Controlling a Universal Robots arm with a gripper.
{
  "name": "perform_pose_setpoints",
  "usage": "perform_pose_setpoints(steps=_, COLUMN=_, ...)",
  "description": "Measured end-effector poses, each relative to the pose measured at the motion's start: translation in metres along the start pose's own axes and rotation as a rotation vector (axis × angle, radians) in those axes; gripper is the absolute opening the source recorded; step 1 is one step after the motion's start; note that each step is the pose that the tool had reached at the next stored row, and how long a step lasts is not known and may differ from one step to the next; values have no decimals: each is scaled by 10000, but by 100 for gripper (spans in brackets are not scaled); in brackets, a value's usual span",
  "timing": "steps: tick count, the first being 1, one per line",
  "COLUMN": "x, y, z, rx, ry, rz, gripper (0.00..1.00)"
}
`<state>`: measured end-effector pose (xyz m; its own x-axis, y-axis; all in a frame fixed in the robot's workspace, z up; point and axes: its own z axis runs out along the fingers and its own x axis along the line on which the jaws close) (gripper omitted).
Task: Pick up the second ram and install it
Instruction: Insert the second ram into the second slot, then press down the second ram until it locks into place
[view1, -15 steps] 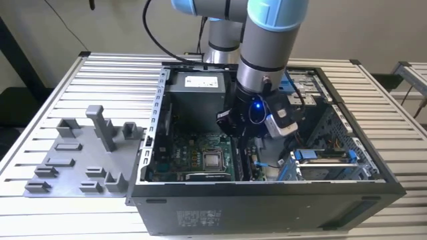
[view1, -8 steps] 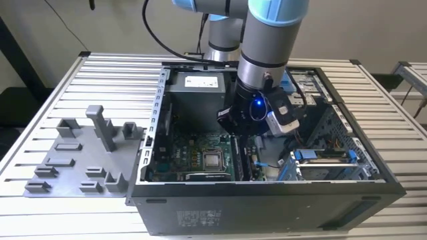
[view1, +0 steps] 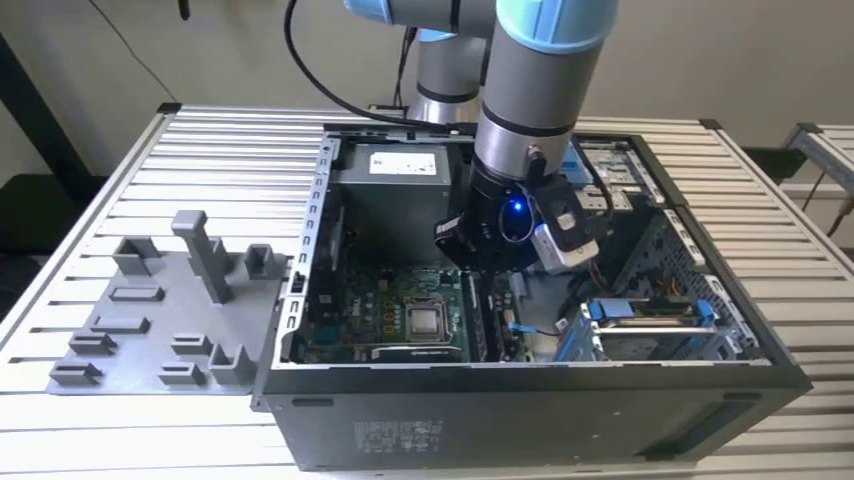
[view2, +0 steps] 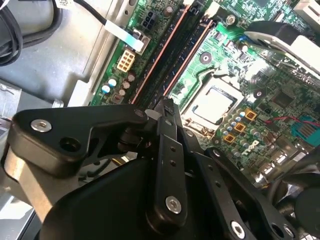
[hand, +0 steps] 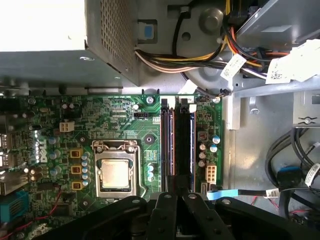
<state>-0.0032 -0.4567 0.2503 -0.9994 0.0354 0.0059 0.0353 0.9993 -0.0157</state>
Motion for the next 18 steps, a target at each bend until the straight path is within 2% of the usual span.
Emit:
perform_pose_setpoints(steps=13, x=0, y=-6, z=0, rx=-2, ry=0, rz=-2, gripper=11)
perform_pose_setpoints(steps=15, x=0, y=-6, z=0, rx=0, ry=-2, rz=-182, gripper=11)
perform_pose_setpoints(steps=18, x=-1, y=-6, z=0, rx=3, ry=-11, rz=-689, gripper=11)
